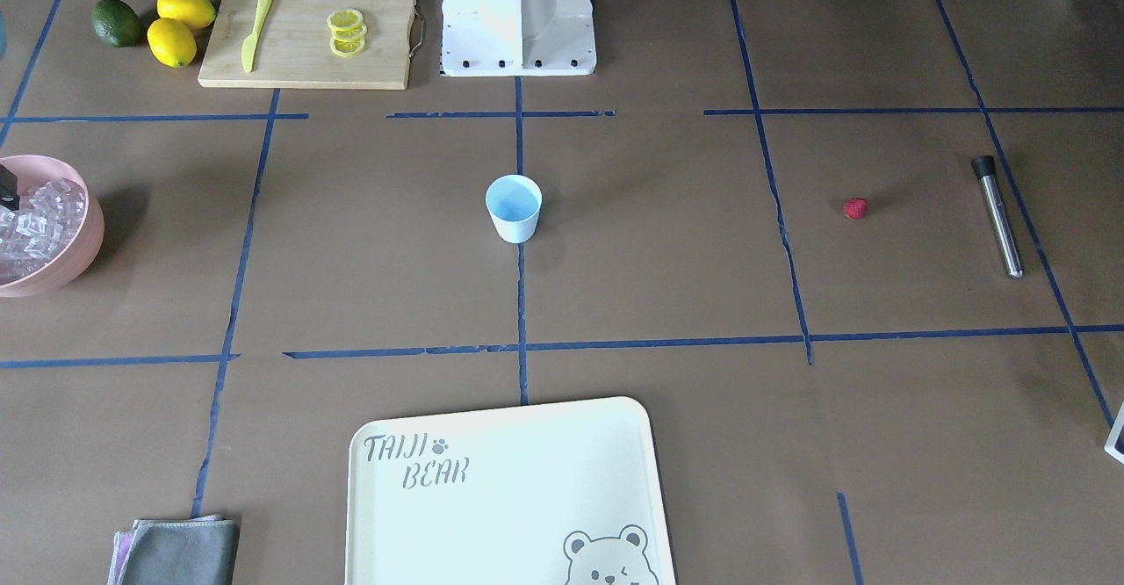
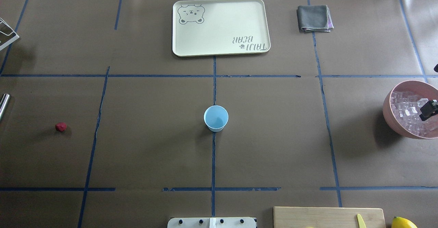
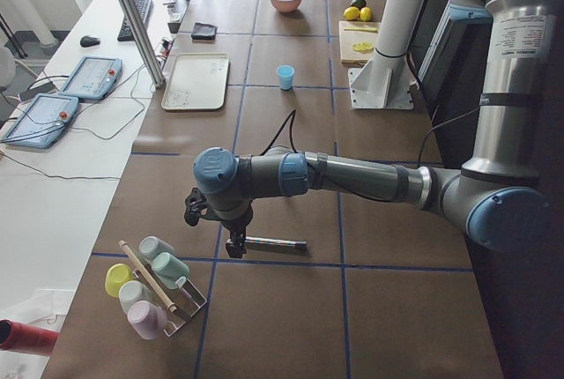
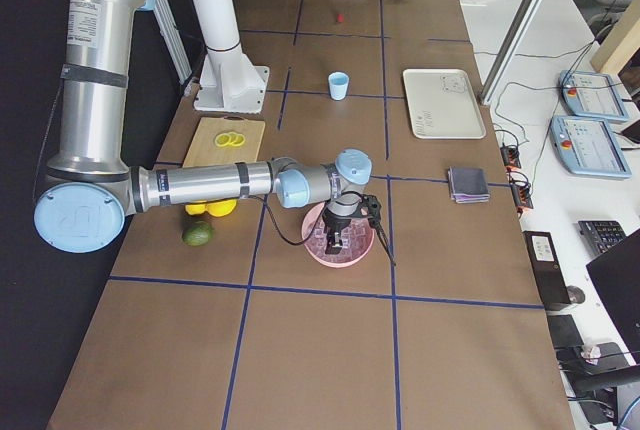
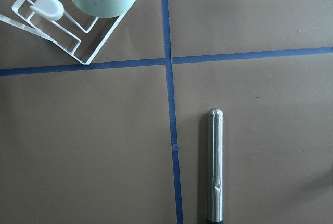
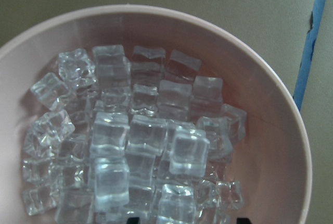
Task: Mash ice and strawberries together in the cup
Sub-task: 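Lower the right gripper into the pink bowl and grasp an ice cube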
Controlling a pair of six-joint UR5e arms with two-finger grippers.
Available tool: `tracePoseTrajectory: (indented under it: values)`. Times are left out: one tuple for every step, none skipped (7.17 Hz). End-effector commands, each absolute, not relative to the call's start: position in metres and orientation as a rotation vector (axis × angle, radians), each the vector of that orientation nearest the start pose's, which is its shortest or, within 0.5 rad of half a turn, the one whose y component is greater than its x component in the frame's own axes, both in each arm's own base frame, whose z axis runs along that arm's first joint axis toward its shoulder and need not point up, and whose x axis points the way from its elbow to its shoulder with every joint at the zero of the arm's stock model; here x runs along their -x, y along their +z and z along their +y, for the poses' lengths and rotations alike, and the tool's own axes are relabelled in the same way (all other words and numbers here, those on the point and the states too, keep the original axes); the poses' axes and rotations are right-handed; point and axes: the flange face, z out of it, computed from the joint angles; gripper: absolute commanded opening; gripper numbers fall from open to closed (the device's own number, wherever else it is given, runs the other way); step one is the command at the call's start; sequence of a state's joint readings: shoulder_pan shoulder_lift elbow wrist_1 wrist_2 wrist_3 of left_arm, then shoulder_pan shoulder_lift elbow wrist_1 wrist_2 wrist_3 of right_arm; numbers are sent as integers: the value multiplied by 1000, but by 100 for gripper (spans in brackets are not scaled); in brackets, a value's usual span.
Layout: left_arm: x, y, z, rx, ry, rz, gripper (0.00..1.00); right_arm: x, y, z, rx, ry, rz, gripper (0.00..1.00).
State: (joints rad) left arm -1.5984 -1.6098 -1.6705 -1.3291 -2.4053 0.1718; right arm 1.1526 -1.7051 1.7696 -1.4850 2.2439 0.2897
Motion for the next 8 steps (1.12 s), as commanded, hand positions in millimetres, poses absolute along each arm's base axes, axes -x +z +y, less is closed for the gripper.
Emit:
tracePoseTrajectory:
  values:
    - [73,609,-495,12,93,839,100,123,619,-440,96,-186,-678,69]
    - [73,607,-495,9,95,839,100,125,622,-445,95,-186,-669,69]
    - [73,607,-495,9,95,839,100,125,624,-445,97,-185,-668,68]
    - [73,607,-495,9,95,839,100,124,623,-445,96,-185,-668,68]
    - [74,607,-494,8,93,839,100,123,623,-444,97,-183,-668,67]
    - [74,607,-494,8,93,839,100,123,625,-444,100,-181,-667,61]
    - [74,607,-494,8,93,839,100,123,624,-444,99,-181,-667,37]
    - [74,606,-495,7,94,839,100,123,625,-443,99,-184,-667,8]
